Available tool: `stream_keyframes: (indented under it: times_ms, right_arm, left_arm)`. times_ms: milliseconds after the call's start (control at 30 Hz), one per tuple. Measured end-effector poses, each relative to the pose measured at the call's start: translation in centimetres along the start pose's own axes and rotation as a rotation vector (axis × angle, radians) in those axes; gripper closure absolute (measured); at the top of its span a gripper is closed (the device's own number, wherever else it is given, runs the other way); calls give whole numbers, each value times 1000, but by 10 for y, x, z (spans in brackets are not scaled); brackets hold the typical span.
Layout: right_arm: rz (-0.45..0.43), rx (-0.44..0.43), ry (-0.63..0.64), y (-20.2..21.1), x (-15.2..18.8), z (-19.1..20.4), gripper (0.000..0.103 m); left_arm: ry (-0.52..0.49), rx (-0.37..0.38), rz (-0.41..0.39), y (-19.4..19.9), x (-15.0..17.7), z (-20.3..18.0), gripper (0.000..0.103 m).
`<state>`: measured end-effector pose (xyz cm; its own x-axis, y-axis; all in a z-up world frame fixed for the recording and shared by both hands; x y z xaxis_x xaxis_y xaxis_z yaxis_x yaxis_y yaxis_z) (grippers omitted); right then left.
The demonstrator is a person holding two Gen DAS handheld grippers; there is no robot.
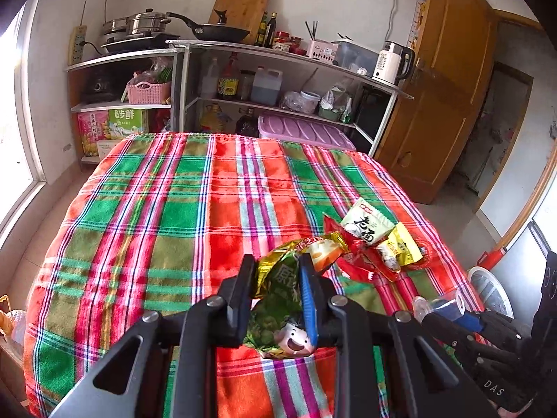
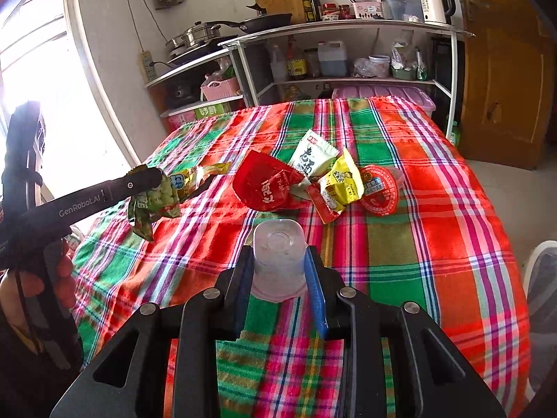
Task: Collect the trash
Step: 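Carry the green wrapper and plastic cup to the white bin and open both tools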
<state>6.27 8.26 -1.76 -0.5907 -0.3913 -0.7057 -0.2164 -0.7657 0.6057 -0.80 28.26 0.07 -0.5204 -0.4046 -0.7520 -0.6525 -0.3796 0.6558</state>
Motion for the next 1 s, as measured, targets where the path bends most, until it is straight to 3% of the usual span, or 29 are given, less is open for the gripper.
stream_keyframes:
  times_ms: [533, 1000]
  right_arm:
    - [-124, 100, -59, 73, 1, -36, 72]
    - [-215, 235, -145, 147, 16, -88, 72]
  left_arm:
    - [-146, 109, -37, 34, 1, -86, 77]
    - [-274, 260, -47, 48, 8, -182, 77]
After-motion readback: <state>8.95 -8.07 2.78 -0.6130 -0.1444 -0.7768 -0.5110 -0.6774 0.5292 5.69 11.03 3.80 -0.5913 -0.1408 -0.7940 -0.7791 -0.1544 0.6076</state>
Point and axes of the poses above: each gripper's, at about its wrist camera, not at the fingertips, and y roughly against the way its jaws point, z to its left, x to its underside, the point moved 2 cm from there along -y, roughly the way its jaws point, and after that the axes turned 13 degrees about -x, right-handed, at the moved point
